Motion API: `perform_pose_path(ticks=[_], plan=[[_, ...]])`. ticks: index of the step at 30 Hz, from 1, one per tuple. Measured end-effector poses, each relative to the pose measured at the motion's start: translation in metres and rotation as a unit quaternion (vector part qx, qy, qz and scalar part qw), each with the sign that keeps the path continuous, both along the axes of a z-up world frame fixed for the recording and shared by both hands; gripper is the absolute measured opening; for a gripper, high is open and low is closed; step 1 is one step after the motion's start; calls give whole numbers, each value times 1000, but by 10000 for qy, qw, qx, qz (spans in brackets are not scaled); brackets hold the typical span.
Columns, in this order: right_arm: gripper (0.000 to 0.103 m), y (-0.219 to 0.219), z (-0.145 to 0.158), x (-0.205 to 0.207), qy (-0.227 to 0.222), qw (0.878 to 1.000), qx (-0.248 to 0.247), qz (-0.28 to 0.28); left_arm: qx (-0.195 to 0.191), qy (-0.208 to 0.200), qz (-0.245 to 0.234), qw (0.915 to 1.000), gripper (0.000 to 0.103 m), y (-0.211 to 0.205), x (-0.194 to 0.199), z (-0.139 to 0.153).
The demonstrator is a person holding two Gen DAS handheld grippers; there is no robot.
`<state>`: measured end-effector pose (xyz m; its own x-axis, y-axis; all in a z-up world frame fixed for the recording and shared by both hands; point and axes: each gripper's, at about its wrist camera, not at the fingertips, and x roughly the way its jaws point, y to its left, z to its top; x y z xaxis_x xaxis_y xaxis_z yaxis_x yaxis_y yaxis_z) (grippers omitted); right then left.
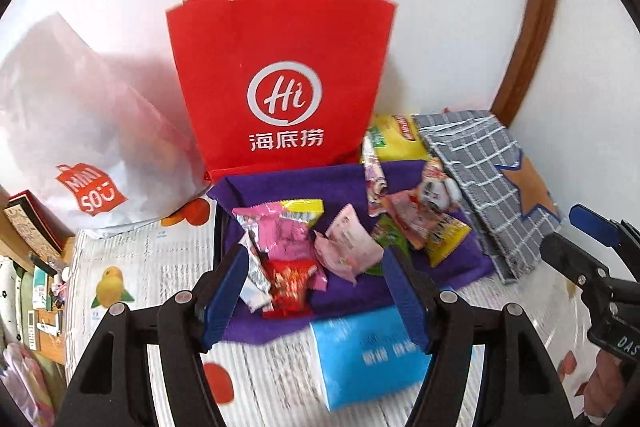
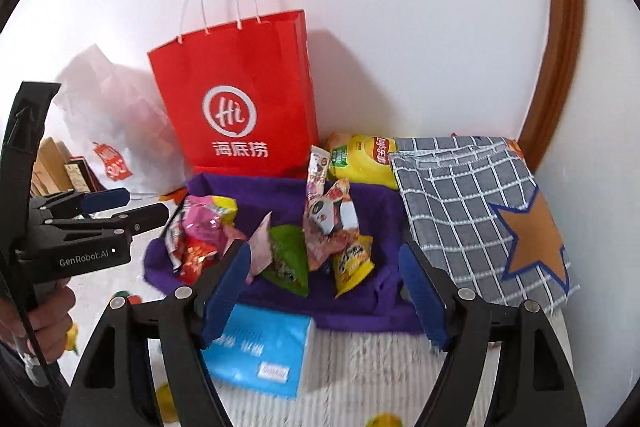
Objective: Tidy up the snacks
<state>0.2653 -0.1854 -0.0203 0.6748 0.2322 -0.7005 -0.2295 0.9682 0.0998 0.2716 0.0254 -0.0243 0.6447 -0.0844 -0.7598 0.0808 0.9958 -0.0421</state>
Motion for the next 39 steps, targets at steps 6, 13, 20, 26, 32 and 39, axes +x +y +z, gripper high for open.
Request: perform_pose_path(ticks=[6,13,20,26,32,39], plan=[[76,-10,23,-57,-189,9997,132,-101,19,-99,8,9999,72,-10,-55,15],[76,-14,40,-125,-479,9988,98,-89,-180,-260,193,9993,77,-10,-122,27],[87,-22,38,-180,-553,9976,366,-177,-90,-548,336,9979,88,-16,-188,33],[99,-24,39,-222,-764,9964,127,-335,-5,-752,409,9963,90,-18,-234,37],[103,-35,40,-252,-818,9959,171,-360,-1,-930,420,9948,90,-24,-264,43],[103,-47,42,-272,-923,9947,225,-390,46,-1029,360,9940,92,-36,-280,46]])
